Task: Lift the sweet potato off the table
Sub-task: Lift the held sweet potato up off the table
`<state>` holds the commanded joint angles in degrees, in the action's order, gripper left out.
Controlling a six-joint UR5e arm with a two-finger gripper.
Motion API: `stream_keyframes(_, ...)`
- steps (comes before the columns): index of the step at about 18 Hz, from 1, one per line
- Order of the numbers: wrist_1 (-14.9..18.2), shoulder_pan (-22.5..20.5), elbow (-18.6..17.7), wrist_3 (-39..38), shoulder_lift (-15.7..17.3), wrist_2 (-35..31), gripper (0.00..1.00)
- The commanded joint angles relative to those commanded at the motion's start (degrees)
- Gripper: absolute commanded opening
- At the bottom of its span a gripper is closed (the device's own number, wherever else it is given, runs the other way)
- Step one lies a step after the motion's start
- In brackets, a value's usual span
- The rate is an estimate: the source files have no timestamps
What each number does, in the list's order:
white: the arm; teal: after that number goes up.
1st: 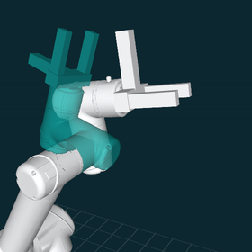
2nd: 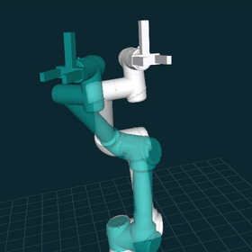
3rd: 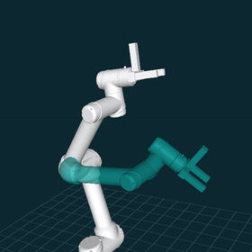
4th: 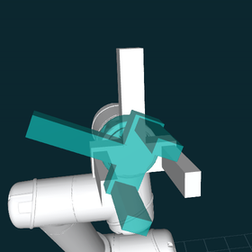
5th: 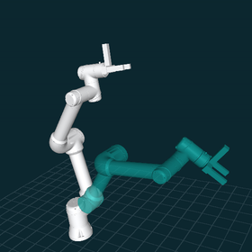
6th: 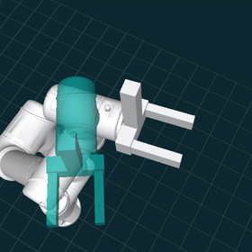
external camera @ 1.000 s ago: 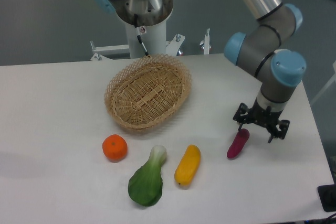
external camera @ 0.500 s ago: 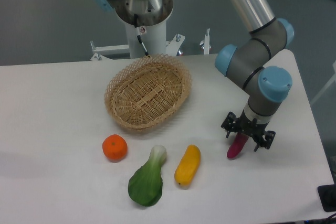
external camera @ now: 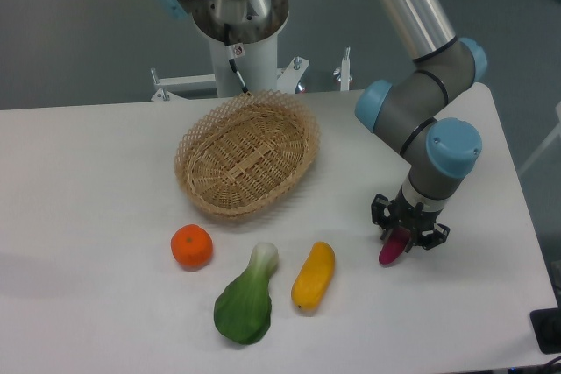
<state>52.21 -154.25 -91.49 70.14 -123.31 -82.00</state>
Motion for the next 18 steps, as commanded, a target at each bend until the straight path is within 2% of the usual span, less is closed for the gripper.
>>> stream_keyframes(5, 0.27, -0.26, -0.26, -0.01, 2.98, 0.00, 0.33)
stream_keyframes(11, 0.35, -3.25, -1.67, 0.26, 9.05, 0.09, 0.33)
stream_keyframes(15, 0.35, -3.87, -1.50, 2.18, 10.37, -6.75, 0.33)
stream_keyframes(18, 0.53, -4.65, -1.23, 7.63, 10.81, -7.12, 0.33)
